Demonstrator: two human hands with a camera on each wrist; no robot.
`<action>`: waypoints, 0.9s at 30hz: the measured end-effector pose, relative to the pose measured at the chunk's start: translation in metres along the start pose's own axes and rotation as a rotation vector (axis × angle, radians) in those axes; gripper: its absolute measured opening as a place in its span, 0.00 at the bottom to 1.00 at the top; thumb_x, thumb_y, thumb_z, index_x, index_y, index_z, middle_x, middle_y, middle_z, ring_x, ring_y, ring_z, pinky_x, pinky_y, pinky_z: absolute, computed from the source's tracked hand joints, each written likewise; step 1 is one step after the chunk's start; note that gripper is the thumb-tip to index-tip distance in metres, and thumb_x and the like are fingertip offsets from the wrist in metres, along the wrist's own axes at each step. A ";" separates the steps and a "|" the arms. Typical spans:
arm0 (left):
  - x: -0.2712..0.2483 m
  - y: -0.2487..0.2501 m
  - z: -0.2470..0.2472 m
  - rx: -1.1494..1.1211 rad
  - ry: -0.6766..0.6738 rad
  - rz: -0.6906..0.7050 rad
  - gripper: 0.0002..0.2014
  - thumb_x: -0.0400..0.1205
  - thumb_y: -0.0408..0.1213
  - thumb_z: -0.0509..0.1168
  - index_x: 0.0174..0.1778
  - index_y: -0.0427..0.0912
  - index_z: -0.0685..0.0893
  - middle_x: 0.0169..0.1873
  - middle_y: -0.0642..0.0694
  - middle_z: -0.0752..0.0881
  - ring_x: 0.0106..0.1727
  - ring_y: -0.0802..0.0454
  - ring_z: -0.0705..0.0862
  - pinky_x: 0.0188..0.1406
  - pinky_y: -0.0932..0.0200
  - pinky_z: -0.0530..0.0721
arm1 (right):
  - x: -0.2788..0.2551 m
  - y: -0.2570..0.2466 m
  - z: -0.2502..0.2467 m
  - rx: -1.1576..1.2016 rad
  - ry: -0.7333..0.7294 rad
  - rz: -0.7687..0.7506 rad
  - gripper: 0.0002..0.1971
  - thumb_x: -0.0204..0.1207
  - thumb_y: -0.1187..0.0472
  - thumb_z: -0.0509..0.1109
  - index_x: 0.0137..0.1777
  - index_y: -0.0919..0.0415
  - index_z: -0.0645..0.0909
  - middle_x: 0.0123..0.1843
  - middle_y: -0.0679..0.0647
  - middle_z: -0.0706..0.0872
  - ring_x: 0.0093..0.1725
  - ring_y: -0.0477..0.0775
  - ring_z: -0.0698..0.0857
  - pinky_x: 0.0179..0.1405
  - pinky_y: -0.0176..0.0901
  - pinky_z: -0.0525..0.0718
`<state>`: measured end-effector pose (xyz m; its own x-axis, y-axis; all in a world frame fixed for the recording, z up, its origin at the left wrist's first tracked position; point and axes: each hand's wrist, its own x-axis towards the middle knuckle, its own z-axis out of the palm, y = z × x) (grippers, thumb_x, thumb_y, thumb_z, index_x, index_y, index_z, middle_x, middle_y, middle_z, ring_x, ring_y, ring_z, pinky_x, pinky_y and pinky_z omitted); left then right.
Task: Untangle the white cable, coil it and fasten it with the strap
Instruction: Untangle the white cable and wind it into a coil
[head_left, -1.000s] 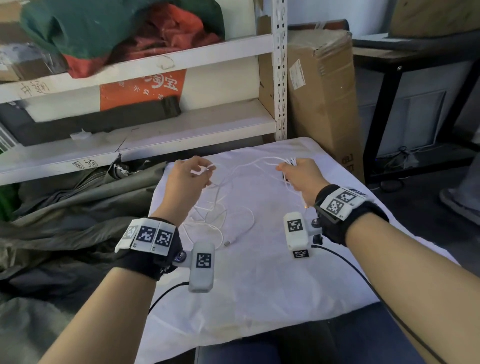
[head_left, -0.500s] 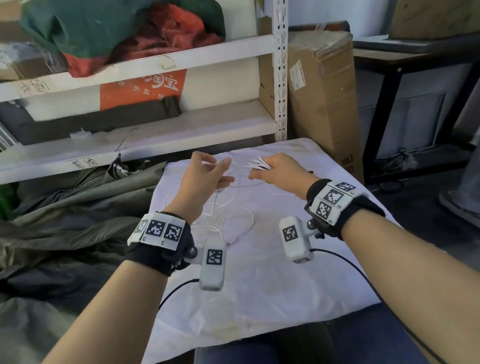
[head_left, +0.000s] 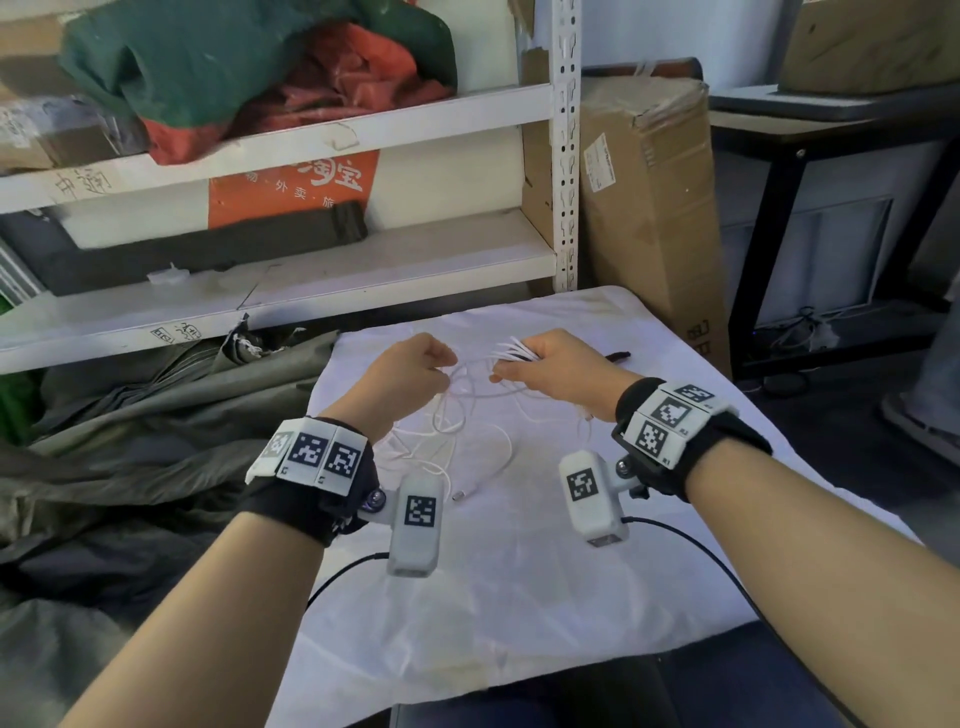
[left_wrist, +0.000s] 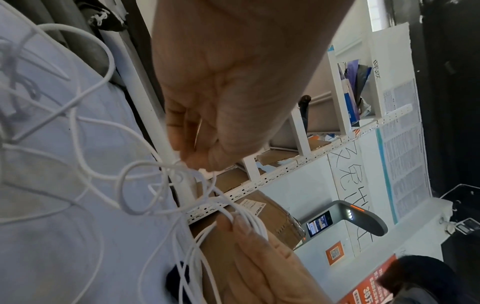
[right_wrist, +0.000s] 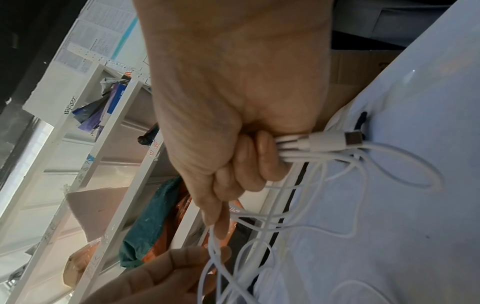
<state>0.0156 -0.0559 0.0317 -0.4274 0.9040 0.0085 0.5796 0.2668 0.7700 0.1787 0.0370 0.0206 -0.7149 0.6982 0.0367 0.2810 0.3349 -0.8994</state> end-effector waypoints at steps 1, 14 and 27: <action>0.000 0.000 0.001 -0.021 0.004 -0.002 0.16 0.77 0.20 0.58 0.57 0.38 0.81 0.58 0.45 0.85 0.56 0.49 0.83 0.61 0.55 0.80 | 0.000 -0.001 0.000 0.009 -0.002 -0.003 0.08 0.78 0.59 0.71 0.45 0.63 0.88 0.35 0.53 0.81 0.28 0.43 0.71 0.29 0.32 0.69; 0.009 -0.014 0.011 -0.214 0.079 -0.089 0.08 0.81 0.42 0.67 0.40 0.41 0.86 0.34 0.47 0.82 0.40 0.49 0.77 0.47 0.56 0.74 | -0.005 -0.009 0.013 -0.012 -0.079 -0.011 0.07 0.80 0.60 0.69 0.44 0.60 0.86 0.22 0.45 0.71 0.15 0.37 0.67 0.17 0.24 0.64; -0.018 0.007 0.005 -0.153 0.046 0.141 0.12 0.87 0.35 0.55 0.58 0.52 0.82 0.55 0.50 0.85 0.35 0.47 0.91 0.48 0.47 0.87 | -0.004 -0.003 0.011 0.080 -0.005 0.190 0.14 0.84 0.51 0.59 0.46 0.60 0.79 0.30 0.50 0.70 0.25 0.45 0.64 0.22 0.32 0.62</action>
<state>0.0309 -0.0692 0.0340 -0.3825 0.9118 0.1497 0.5251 0.0813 0.8471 0.1738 0.0259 0.0178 -0.6573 0.7406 -0.1395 0.3597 0.1456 -0.9217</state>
